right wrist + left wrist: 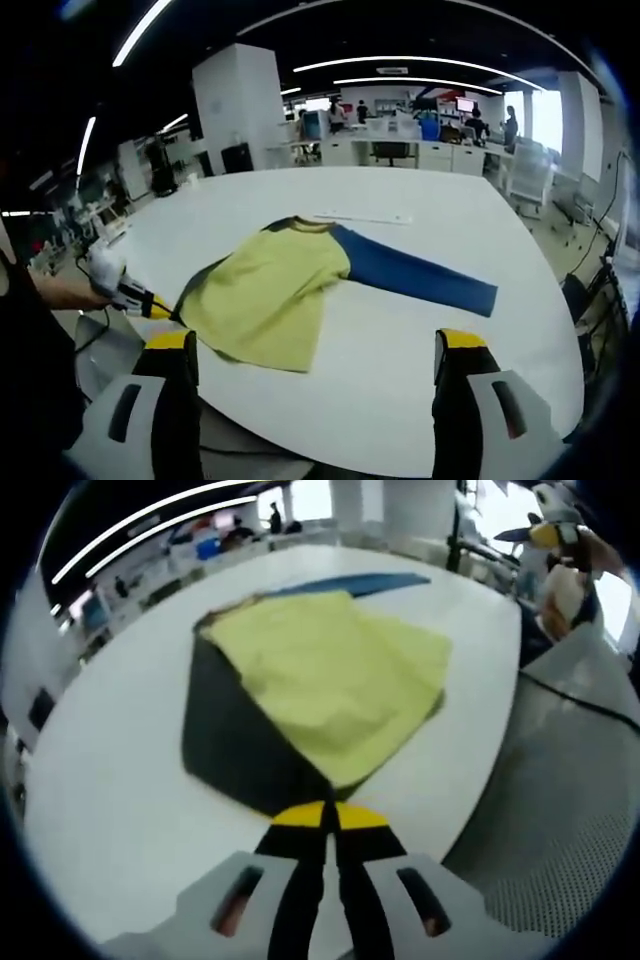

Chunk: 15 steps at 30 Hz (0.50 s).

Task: Fold the garment on the visible template until the final outline fits inside the template.

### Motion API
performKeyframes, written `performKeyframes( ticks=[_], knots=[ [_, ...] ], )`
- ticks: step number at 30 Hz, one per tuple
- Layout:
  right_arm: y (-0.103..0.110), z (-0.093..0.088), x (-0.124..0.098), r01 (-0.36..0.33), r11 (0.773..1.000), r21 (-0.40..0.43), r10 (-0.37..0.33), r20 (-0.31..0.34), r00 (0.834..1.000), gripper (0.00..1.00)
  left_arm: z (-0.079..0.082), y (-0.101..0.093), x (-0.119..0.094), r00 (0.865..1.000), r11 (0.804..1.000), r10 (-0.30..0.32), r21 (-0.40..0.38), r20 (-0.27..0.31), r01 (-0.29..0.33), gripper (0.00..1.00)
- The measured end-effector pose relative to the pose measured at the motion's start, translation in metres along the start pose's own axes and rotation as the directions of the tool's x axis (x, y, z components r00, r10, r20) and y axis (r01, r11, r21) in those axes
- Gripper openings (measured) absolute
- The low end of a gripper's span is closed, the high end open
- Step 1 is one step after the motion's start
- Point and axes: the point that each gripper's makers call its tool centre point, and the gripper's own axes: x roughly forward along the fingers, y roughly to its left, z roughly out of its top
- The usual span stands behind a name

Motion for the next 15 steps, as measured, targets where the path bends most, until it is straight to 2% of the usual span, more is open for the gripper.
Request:
performKeyframes(
  ticks=[5, 8, 12, 15],
  knots=[
    [0.000, 0.001, 0.000, 0.001, 1.000, 0.000, -0.001, 0.002, 1.000, 0.97, 0.006, 0.017, -0.017, 0.999, 0.998, 0.032, -0.061, 0.042, -0.029, 0.00],
    [0.001, 0.000, 0.001, 0.001, 1.000, 0.001, -0.001, -0.001, 1.000, 0.97, 0.004, 0.031, -0.028, 0.997, 0.994, 0.059, -0.091, 0.051, -0.054, 0.00],
    [0.003, 0.000, 0.002, -0.004, 1.000, -0.003, 0.004, 0.000, 1.000, 0.97, 0.003, 0.054, -0.043, 0.992, 0.982, 0.107, -0.166, 0.068, -0.094, 0.00],
    [0.003, 0.001, 0.002, -0.006, 1.000, -0.007, 0.006, 0.000, 1.000, 0.97, 0.004, 0.068, -0.053, 0.988, 0.975, 0.132, -0.189, 0.077, -0.115, 0.00]
  ],
)
